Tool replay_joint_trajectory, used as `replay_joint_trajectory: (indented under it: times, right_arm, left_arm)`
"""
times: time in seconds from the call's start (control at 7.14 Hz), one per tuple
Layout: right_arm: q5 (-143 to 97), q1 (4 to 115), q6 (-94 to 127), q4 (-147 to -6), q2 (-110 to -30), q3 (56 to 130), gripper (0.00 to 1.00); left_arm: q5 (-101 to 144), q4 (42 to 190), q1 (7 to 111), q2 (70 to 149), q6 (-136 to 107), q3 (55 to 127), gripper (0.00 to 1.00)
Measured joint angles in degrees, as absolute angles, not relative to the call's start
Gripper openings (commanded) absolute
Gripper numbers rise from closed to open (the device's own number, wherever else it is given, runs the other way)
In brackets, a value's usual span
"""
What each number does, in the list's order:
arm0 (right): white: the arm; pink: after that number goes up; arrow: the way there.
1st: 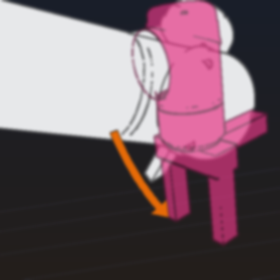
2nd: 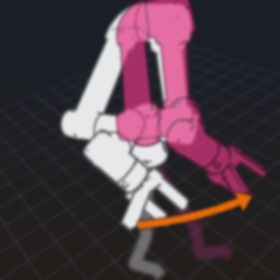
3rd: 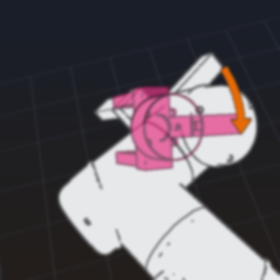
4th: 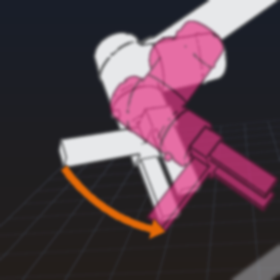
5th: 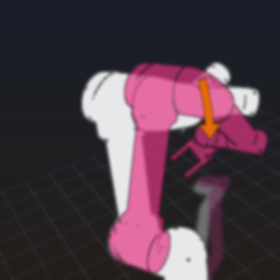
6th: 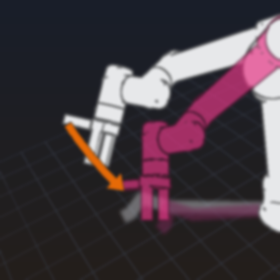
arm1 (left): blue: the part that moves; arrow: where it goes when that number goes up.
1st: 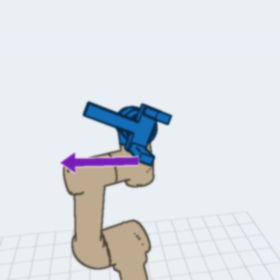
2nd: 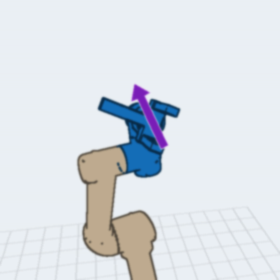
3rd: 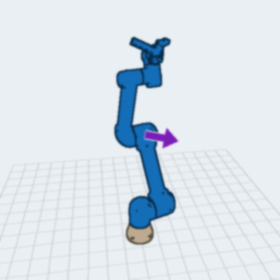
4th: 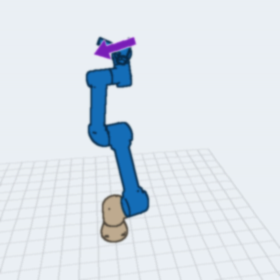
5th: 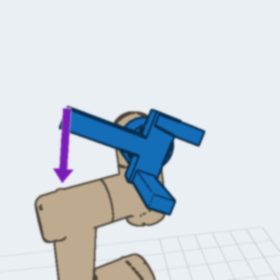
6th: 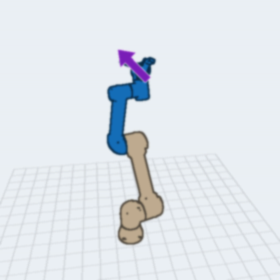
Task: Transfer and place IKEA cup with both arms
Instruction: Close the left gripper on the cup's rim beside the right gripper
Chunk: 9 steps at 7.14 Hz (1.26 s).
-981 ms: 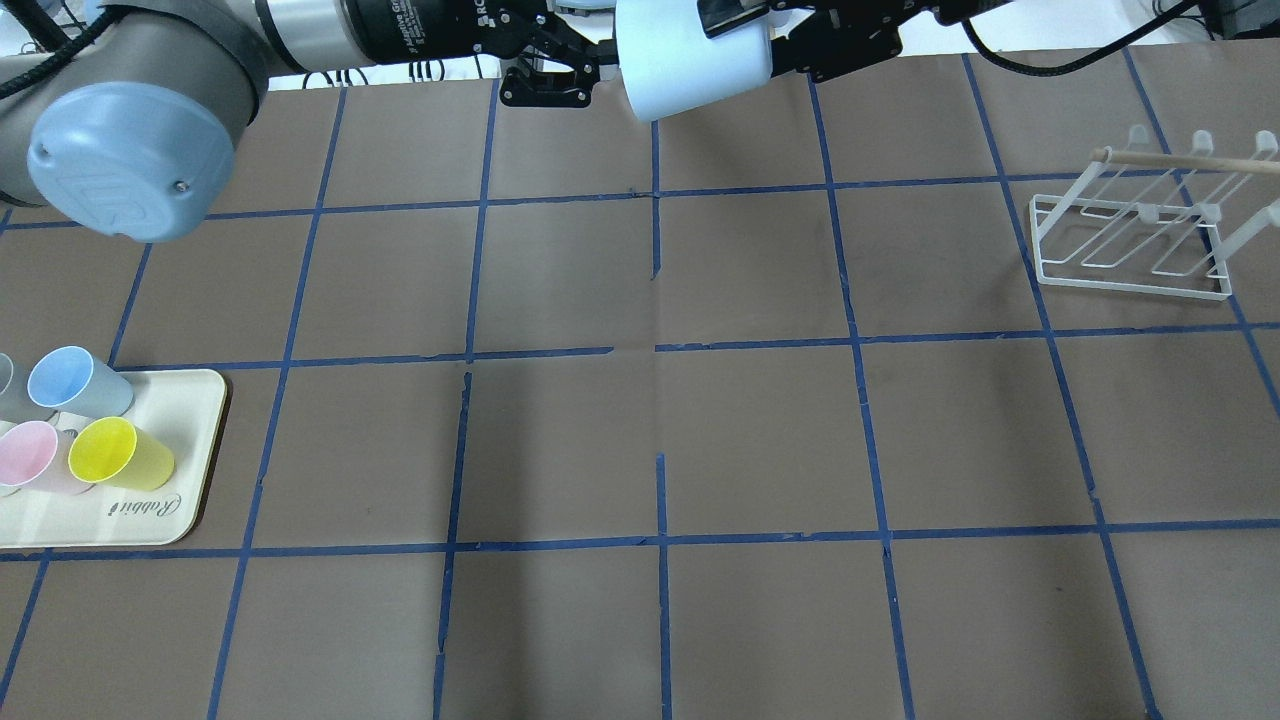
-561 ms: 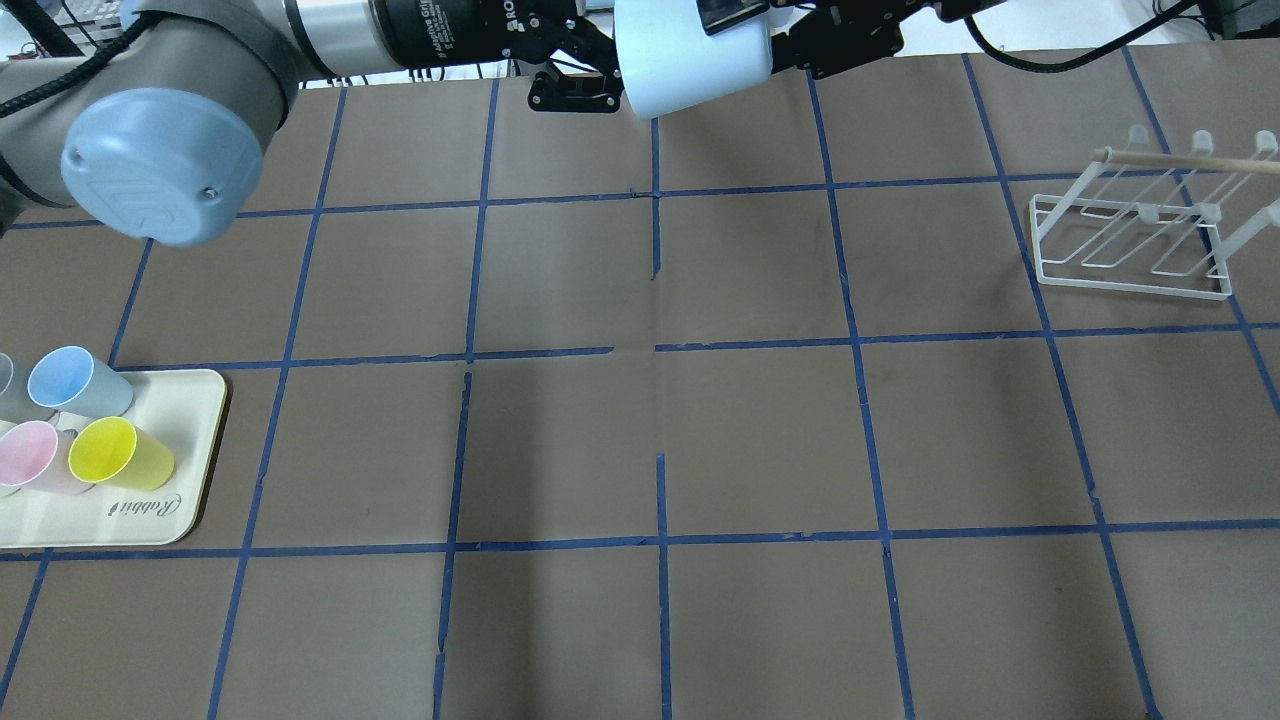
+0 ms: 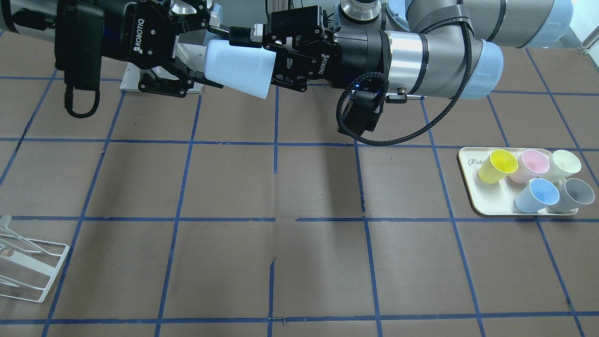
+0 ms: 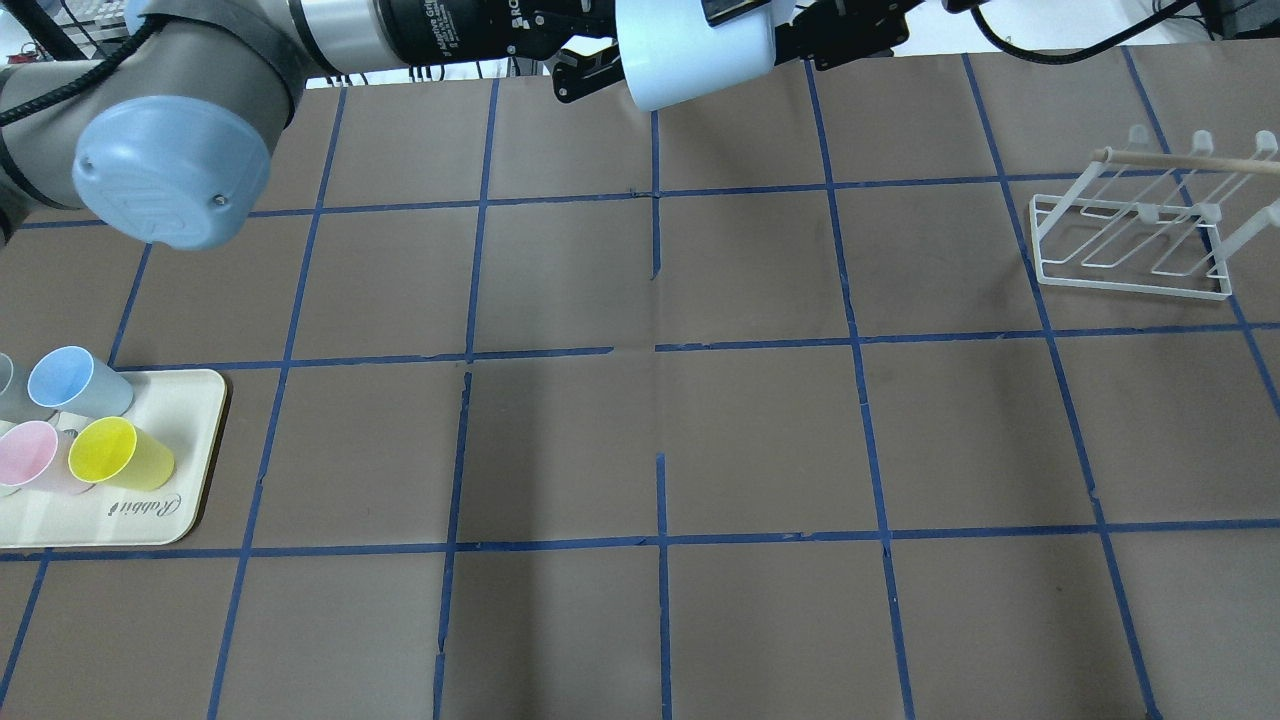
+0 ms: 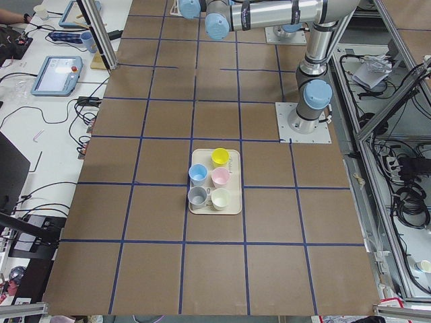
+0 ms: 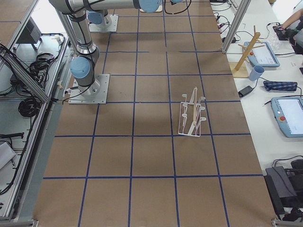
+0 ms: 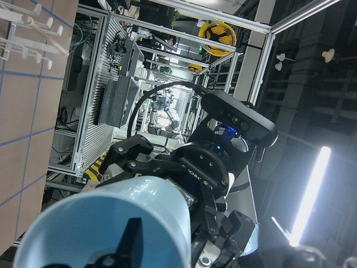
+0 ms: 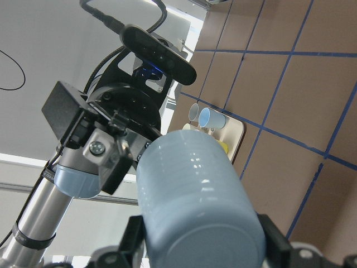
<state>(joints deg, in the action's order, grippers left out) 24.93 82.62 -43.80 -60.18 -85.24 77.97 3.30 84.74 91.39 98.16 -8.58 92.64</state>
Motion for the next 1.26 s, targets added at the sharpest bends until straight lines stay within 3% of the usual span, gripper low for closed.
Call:
replay_joint_trajectory:
  times: [0.28,0.56,0.84,0.98,1.12,1.26]
  right_arm:
    - [25.0,82.6,-43.8,-60.0,-85.7,78.0,0.51]
    - [25.0,82.6,-43.8,-60.0,-85.8,77.9,0.66]
    - [25.0,82.6,-43.8,-60.1,-85.8,77.8,0.67]
    - [25.0,82.6,-43.8,-60.1,-85.8,77.8,0.78]
    - [25.0,82.6,-43.8,-60.2,-85.9,77.8,1.00]
    - [25.0,82.6,-43.8,-60.2,-86.1,77.8,1.00]
  left_arm:
    - [3.1,84.6,91.3,98.2,-9.6,92.7,0.40]
    - [3.0,84.6,91.3,98.2,-10.3,92.6,0.39]
    - [3.0,84.6,91.3,98.2,-10.4,92.6,0.35]
    - [2.9,84.6,91.3,98.2,-10.4,92.6,0.33]
    - [2.9,84.5,91.3,98.2,-10.4,92.6,0.33]
    - [2.9,84.6,91.3,98.2,-10.7,92.5,0.33]
